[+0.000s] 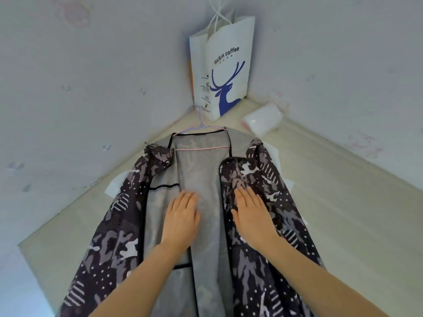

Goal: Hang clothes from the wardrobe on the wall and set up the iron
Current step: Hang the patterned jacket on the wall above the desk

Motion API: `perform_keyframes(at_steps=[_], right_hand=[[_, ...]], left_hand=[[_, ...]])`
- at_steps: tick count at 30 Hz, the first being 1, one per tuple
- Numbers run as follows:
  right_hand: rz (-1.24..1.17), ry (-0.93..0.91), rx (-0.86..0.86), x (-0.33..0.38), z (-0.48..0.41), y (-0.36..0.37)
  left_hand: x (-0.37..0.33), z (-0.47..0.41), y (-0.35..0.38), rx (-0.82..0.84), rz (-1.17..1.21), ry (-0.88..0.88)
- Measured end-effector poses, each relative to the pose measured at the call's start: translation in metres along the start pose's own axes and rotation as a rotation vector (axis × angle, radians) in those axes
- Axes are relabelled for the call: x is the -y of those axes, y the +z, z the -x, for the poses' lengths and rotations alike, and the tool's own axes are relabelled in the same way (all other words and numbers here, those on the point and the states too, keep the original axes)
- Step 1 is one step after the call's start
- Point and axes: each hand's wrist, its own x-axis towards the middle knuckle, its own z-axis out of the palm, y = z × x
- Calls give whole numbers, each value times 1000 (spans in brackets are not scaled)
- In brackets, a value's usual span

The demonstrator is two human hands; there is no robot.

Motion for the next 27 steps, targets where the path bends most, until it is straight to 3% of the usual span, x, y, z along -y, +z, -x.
perform_keyframes(at_steps=[6,14,22,27], right_hand=[[26,84,12,27,89,12],[56,267,-107,59,213,37],[-89,506,-190,81,317,40],[-182,654,-199,86,372,35]], left_hand=[[-12,77,-15,-17,41,88],[-25,165,-26,-2,114,232],[-70,235,-36,72,339,339],[-101,261,-39,162,336,491]])
